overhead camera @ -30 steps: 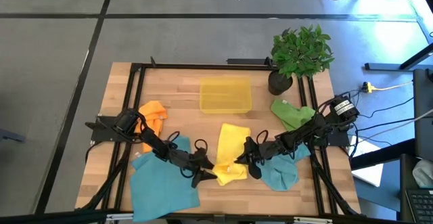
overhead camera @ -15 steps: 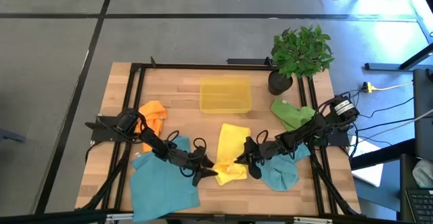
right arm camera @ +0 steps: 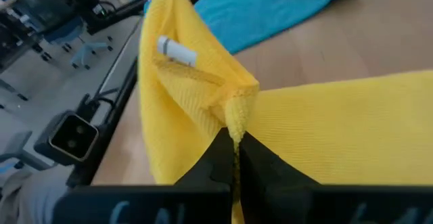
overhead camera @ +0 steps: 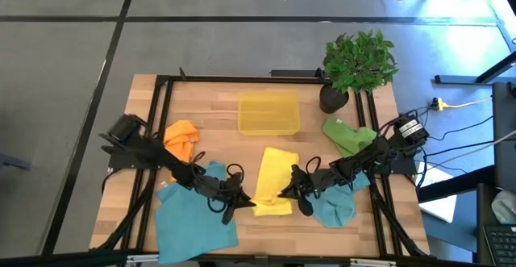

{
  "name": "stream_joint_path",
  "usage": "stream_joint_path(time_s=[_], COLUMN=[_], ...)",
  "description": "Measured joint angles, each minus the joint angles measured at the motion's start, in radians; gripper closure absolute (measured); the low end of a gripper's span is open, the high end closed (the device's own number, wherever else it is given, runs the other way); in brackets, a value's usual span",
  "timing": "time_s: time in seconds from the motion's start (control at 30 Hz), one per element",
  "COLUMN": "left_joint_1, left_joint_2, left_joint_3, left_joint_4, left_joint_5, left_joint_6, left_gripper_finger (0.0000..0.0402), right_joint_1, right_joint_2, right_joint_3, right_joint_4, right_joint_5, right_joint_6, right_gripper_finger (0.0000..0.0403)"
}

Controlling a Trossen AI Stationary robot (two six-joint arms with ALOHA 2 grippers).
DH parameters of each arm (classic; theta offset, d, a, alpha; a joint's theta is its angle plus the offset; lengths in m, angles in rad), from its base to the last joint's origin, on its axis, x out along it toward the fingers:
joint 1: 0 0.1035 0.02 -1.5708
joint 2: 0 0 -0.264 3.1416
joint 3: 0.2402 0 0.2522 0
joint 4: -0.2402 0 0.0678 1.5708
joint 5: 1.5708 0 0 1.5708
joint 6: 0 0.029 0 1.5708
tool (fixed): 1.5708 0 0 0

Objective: Fold microfiber towels
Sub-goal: Fold the yellow microfiber towel

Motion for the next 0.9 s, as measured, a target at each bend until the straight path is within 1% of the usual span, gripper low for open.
stream_joint_path(time_s=[0.07,0.17,0.27,0.37,0.5,0.57,0.63,0.73,0.83,0.9], left_joint_1=[-0.008,-0.018,-0.03,-0.034,-0.037,-0.036,-0.028,-0.009,0.02,0.045], left_joint_2=[-0.07,-0.154,-0.186,-0.179,-0.115,-0.081,-0.049,-0.024,-0.022,-0.021], left_joint_3=[0.0,0.012,0.074,0.167,0.3,0.372,0.437,0.495,0.53,0.532], left_joint_4=[-0.125,-0.277,-0.442,-0.58,-0.703,-0.761,-0.839,-0.931,-0.956,-0.969], left_joint_5=[-0.017,-0.017,-0.009,0.055,0.181,0.227,0.26,0.281,0.302,0.31], left_joint_6=[-0.004,-0.028,-0.032,-0.029,0.034,0.063,0.083,0.112,0.145,0.171], left_gripper_finger=[0.0401,0.0401,0.0401,0.0401,0.0401,0.0401,0.0401,0.0401,0.0401,0.0401], right_joint_1=[0.007,0.025,0.046,0.073,0.122,0.147,0.169,0.181,0.19,0.195], right_joint_2=[-0.011,-0.038,-0.057,-0.052,-0.015,-0.006,-0.005,-0.005,-0.005,-0.005], right_joint_3=[0.0,0.002,0.002,0.021,0.082,0.106,0.115,0.107,0.08,0.052], right_joint_4=[0.005,0.007,0.008,-0.013,-0.056,-0.062,-0.059,-0.061,-0.059,-0.047], right_joint_5=[0.01,0.036,0.069,0.082,0.068,0.055,0.065,0.095,0.145,0.191], right_joint_6=[-0.001,-0.017,-0.021,-0.021,-0.035,-0.057,-0.074,-0.073,-0.051,-0.04], right_gripper_finger=[0.0397,0.0397,0.0397,0.0397,0.0397,0.0397,0.0397,0.0397,0.0397,0.0397])
